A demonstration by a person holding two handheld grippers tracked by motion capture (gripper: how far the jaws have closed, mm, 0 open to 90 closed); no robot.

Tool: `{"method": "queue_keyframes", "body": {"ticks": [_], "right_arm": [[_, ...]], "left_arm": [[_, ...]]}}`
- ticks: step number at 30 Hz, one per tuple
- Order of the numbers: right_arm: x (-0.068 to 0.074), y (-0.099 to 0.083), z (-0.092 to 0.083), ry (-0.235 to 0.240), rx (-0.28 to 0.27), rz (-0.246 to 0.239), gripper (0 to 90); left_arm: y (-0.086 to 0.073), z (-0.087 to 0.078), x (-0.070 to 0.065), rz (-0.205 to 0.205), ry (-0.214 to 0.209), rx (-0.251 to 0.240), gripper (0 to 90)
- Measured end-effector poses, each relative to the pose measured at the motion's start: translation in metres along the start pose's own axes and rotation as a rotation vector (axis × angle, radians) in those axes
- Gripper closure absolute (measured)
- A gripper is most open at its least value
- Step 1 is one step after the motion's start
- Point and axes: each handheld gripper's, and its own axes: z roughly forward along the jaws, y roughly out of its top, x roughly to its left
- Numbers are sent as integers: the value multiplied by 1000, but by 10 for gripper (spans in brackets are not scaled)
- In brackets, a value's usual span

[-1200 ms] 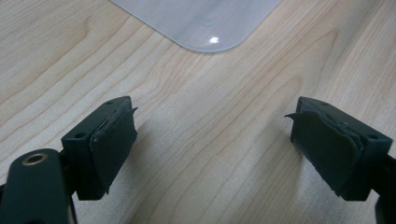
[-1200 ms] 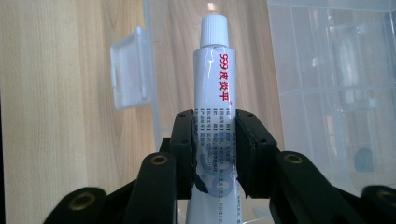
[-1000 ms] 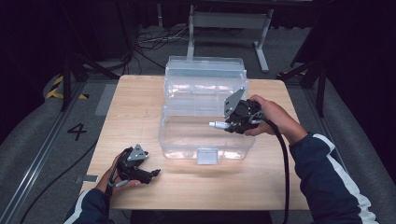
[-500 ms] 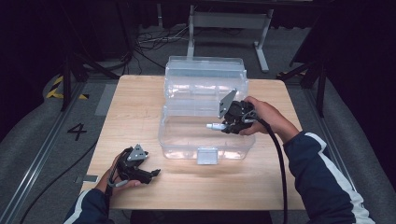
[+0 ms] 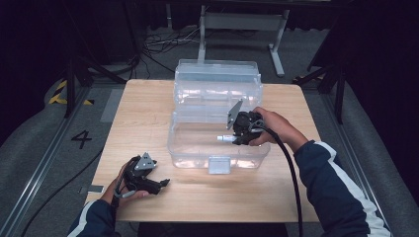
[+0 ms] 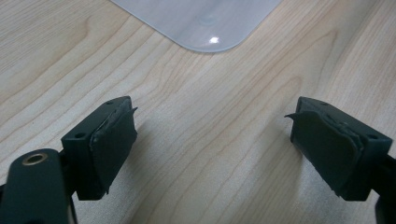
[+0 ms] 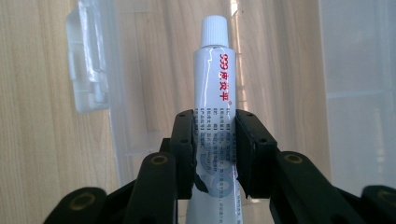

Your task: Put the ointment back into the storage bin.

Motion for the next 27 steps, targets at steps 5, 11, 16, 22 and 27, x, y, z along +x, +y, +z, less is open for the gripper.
{"method": "queue_keyframes", "body": {"ticks": [5, 11, 16, 22, 27], "right_arm": [[-4, -2, 9, 13, 18, 15, 703], [-6, -3, 20, 25, 41, 18, 703], [-8, -6, 31, 48, 65, 21, 703], [-11, -10, 41, 63, 95, 26, 703], [-11, -13, 47, 76, 106, 30, 703]], "left_arm": [[0, 0, 0, 0, 0, 0, 143], [0, 0, 0, 0, 0, 0, 143], [0, 0, 0, 1, 0, 0, 143], [0, 0, 0, 0, 0, 0, 143], [0, 0, 0, 0, 0, 0, 143]]}}
